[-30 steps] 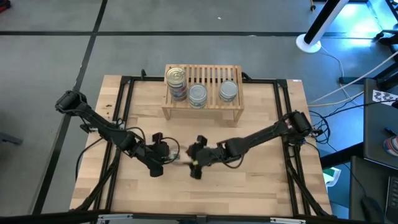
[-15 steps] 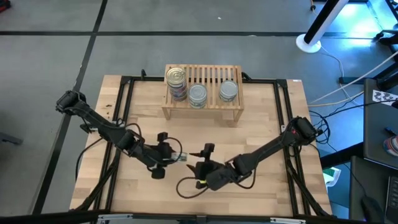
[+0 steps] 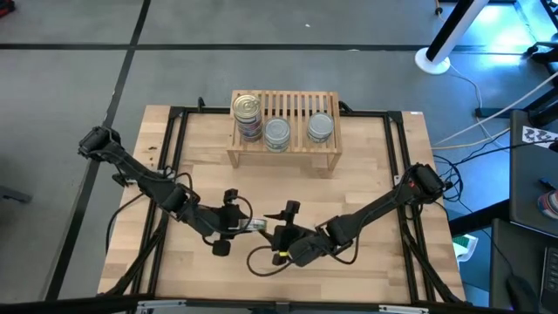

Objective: Stack canned seafood by type on shelf
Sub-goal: Stack the green tuna can on top of the other green tuna can on the shelf

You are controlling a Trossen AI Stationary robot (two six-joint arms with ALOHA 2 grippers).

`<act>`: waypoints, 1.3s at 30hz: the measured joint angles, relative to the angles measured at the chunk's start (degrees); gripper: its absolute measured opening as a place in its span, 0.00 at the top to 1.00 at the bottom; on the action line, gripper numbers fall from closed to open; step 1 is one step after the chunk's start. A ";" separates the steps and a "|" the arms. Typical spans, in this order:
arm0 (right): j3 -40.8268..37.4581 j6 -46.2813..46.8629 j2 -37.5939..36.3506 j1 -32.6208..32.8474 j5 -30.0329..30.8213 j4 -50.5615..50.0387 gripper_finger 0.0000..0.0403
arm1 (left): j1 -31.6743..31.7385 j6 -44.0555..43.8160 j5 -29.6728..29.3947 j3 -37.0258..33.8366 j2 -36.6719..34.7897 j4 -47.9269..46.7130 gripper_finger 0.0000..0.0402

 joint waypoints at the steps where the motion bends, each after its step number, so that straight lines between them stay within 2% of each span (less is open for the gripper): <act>1: 0.00 0.00 0.00 0.01 0.09 -0.03 0.41 | -0.14 0.08 0.18 0.00 0.00 0.15 0.67; 6: -0.02 -0.04 0.00 0.07 -0.57 1.16 0.41 | -0.78 1.62 0.04 0.00 -0.02 0.46 0.67; 13: -0.02 0.01 0.00 -1.33 -10.58 2.39 0.41 | -1.19 7.56 0.67 0.00 -0.02 5.56 0.67; 19: -0.02 -0.05 0.00 -1.09 -9.66 3.02 0.45 | -1.59 10.63 0.60 0.00 -0.02 6.99 0.67; 26: -0.11 -0.70 0.04 -1.09 -10.65 2.58 0.68 | -1.53 10.50 1.07 0.00 -0.02 7.01 0.53; 30: -0.11 -1.14 -0.85 -1.07 -11.72 0.13 0.68 | -1.53 10.13 3.90 0.00 -0.15 7.01 0.47; 35: -0.11 -1.29 -5.09 -1.03 -11.63 -5.72 0.68 | -1.30 10.71 3.08 0.00 -2.16 7.02 0.44; 39: -0.09 -1.09 -9.69 -0.97 -6.86 -13.80 0.68 | -0.42 10.70 1.01 0.00 -5.82 5.25 0.44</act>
